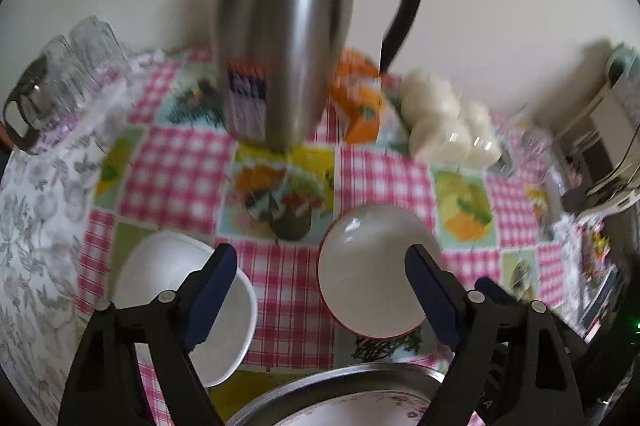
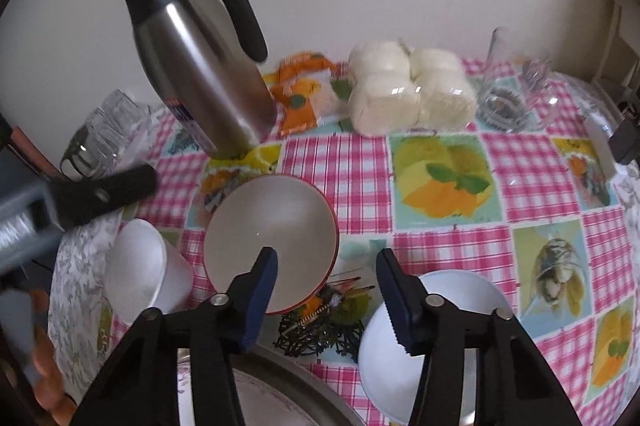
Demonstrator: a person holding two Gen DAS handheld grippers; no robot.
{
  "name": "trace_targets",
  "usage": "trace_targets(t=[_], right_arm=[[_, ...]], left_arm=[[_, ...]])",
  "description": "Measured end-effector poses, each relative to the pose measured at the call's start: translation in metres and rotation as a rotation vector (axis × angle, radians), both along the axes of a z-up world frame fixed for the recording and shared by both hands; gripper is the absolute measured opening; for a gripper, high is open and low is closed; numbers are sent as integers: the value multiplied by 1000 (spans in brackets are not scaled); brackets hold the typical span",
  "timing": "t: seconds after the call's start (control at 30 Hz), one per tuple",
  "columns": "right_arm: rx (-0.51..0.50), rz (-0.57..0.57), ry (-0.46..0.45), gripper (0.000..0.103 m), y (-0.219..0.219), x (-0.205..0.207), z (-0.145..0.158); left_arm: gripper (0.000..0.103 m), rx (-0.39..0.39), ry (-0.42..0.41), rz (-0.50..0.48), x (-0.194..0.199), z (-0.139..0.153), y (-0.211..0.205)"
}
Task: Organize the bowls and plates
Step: 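Close both tools on the red-rim bowl's rim and lift it, then carry the red-rim bowl and lower it onto the plate in the basin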
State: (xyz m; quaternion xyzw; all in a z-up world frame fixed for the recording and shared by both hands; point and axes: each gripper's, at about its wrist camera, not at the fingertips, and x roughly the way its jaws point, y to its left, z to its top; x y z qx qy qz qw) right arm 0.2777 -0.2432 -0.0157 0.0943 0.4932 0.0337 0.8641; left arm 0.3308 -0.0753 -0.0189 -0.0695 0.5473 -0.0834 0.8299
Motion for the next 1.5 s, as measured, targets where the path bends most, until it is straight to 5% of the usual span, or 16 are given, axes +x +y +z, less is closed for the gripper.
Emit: trace_targets(t=[0.3,0.67,1.17,1.5], right_arm=[[-40,25,72,35,6,21,-30],[-53,61,109,19,13,31,-46],[9,25,108,19,2,24,-45],[70,-25,-16,19,-10,-10,2]], left_arm=[[44,24,130,-13,14,-56,-16],[17,63,156,-34,18,-77,-30],[14,66,69,-80,8,-53,-41],[14,23,-59,-65,-32,5,-39]])
